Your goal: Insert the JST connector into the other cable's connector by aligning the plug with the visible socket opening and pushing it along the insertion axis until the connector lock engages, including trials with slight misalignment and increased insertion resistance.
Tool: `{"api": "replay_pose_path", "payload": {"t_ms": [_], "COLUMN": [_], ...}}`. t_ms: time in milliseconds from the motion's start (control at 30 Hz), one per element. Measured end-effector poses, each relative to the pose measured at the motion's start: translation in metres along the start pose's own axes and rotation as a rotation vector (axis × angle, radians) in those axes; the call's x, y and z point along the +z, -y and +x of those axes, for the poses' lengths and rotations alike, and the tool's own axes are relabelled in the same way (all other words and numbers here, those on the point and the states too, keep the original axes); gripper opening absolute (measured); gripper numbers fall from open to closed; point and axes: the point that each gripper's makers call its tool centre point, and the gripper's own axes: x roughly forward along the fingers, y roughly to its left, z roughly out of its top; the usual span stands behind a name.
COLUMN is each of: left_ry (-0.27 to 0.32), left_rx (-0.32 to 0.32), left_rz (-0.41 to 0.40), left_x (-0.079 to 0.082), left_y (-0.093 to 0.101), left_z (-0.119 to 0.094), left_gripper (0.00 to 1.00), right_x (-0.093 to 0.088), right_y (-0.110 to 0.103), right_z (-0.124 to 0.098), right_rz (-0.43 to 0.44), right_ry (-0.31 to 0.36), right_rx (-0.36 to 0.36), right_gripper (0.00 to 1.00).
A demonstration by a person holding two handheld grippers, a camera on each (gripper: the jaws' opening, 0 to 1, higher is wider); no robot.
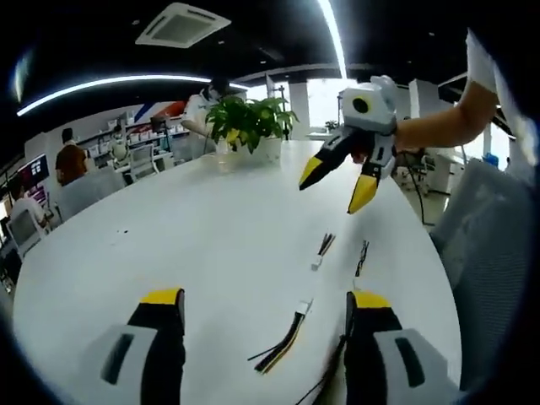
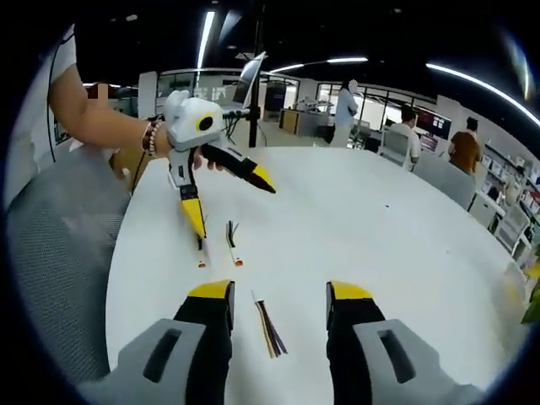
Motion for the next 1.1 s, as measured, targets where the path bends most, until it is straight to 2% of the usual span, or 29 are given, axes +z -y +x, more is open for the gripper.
{"api": "replay_pose_path", "payload": {"t_ms": [133,333,533,700,833,967,1100], "left_ry": [-0.018,-0.005,-0.008,-0.010,-0.002,-0.002,-0.008], "left_rx": [-0.030,-0.055,-0.083,-0.102,-0.126,-0.140,-0.164], "left_rz": [-0.006,-0.020,-0.025,-0.020,-0.018,-0.013,-0.015], "left_x": [-0.007,-0.009,-0.014,-0.017,-0.019,-0.022,-0.025], "left_y": [0.005,0.006,0.009,0.013,0.017,0.019,0.023], "left_z": [0.004,0.010,0.014,0.015,0.018,0.019,0.021], "left_gripper": [0.70,0.54,0.51,0.41,0.38,0.27,0.25], "right_x": [-0.008,-0.014,-0.021,-0.026,-0.031,-0.033,-0.034], "right_y": [-0.003,-0.006,-0.008,-0.009,-0.011,-0.014,-0.013], "right_z": [0.008,0.019,0.027,0.031,0.033,0.035,0.039], "right_rz": [-0.009,-0.014,-0.025,-0.028,-0.023,-0.023,-0.016], "right_ry": [-0.019,-0.032,-0.045,-0.050,-0.055,-0.053,-0.049], "right_rx": [0.028,0.063,0.093,0.111,0.123,0.136,0.137], "right_gripper": [0.39,0.34,0.31,0.26,0.23,0.19,0.17]}}
